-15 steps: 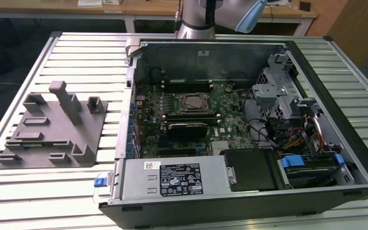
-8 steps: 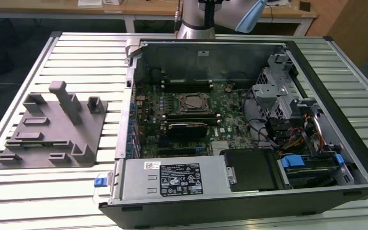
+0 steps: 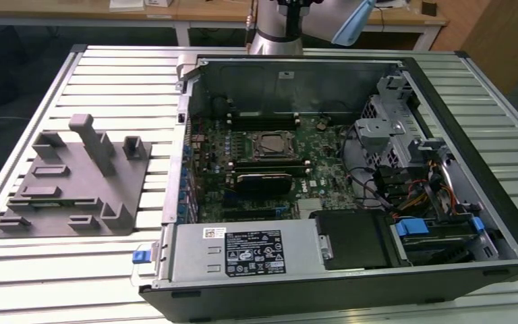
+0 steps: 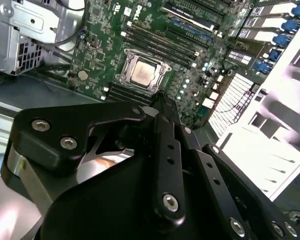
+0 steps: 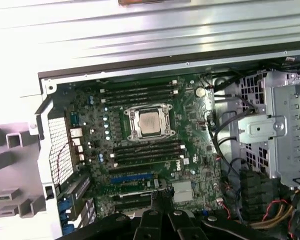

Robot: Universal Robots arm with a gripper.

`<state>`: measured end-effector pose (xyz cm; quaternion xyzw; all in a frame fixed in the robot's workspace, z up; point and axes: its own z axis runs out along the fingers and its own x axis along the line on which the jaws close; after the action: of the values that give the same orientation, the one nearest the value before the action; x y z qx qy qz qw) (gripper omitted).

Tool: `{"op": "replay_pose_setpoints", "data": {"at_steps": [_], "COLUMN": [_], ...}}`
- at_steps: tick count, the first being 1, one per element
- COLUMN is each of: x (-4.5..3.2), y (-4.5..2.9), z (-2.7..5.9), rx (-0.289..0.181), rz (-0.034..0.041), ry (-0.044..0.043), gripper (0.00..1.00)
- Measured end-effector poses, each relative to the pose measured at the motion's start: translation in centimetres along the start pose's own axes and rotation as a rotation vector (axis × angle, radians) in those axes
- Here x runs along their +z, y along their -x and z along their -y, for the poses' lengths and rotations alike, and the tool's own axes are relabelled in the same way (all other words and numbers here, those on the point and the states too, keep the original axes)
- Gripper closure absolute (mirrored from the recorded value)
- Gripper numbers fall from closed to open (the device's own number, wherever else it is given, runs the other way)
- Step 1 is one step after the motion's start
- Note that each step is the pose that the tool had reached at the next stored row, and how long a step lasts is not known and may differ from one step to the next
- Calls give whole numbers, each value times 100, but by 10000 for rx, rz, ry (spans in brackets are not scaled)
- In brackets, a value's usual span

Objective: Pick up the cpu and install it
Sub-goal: 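Install the first cpu locking lever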

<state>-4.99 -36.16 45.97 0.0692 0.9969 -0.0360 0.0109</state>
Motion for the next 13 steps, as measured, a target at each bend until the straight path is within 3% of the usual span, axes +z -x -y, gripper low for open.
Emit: {"op": "replay_pose_setpoints", "data": {"at_steps": [13], "x": [222], "y": [99], "z": [10], "rx": [-28], "rz": [-108], "ry": [25], "gripper": [89]}}
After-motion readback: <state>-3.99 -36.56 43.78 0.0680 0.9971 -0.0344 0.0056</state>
